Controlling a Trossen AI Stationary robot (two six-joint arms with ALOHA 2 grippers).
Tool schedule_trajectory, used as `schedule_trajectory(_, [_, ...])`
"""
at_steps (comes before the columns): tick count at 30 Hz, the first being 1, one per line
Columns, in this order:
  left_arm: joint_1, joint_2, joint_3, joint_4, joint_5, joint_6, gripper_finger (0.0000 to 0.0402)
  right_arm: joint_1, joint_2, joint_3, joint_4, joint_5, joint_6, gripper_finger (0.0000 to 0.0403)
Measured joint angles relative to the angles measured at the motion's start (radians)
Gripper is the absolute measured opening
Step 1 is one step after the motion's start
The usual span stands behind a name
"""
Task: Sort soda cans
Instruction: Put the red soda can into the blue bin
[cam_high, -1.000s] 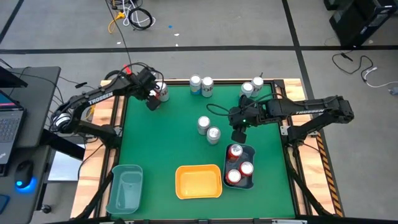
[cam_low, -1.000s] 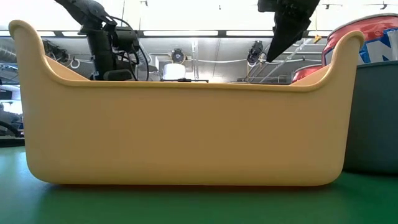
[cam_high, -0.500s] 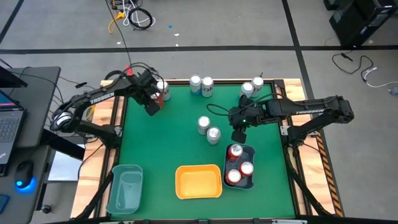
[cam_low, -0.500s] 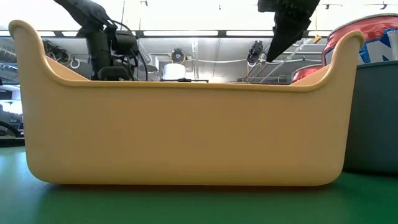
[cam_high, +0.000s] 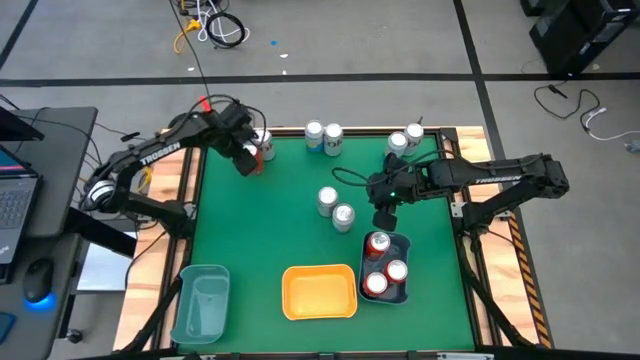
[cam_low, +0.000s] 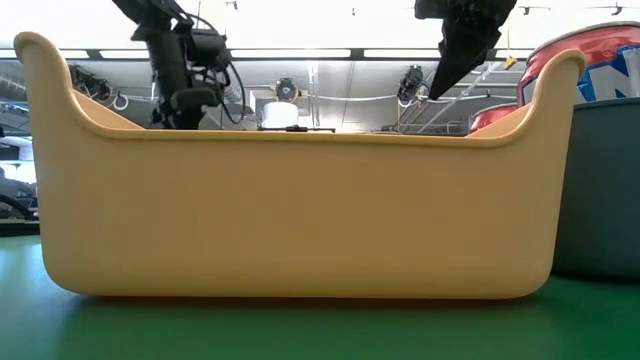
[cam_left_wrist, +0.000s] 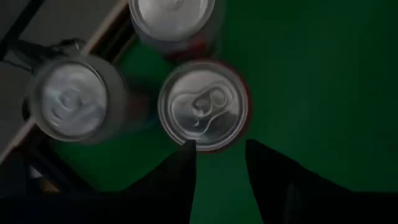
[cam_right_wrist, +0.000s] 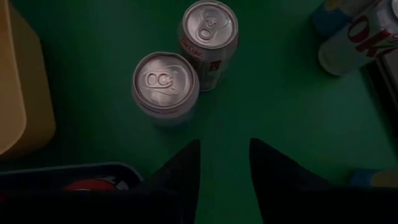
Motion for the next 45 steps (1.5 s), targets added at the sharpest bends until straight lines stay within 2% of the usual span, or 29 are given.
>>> schedule_trajectory(8, [-0.001, 0.009, 0.043, 0.004, 0.022, 0.04, 0.0154, 0.0, 0.0, 0.0, 0.0, -0.006, -0.002, 0.0124])
schedule_trajectory(12, [-0.002, 0.041, 0.042, 0.001, 0.028, 0.031, 0.0198, 0.0, 0.0, 0.0, 0.0, -0.029, -0.003, 0.0128])
schedule_trajectory(18, [-0.003, 0.085, 0.042, 0.001, -0.038, 0.054, 0.0279, 0.0, 0.0, 0.0, 0.0, -0.03, -0.003, 0.0145])
schedule_trajectory(22, [-0.003, 0.086, 0.043, 0.003, -0.057, 0.057, 0.0307, 0.0, 0.0, 0.0, 0.0, -0.031, -0.003, 0.0155])
schedule_trajectory(28, [-0.003, 0.112, 0.043, 0.001, -0.024, 0.057, 0.0312, 0.0, 0.0, 0.0, 0.0, -0.052, -0.003, 0.0165])
schedule_trajectory(35, [-0.002, 0.173, 0.048, 0.03, -0.13, 0.059, 0.0312, 0.0, 0.0, 0.0, 0.0, -0.057, -0.003, 0.0171])
schedule_trajectory(45, [-0.015, 0.166, 0.056, 0.007, -0.095, 0.056, 0.0312, 0.0, 0.0, 0.0, 0.0, -0.059, -0.006, 0.0173])
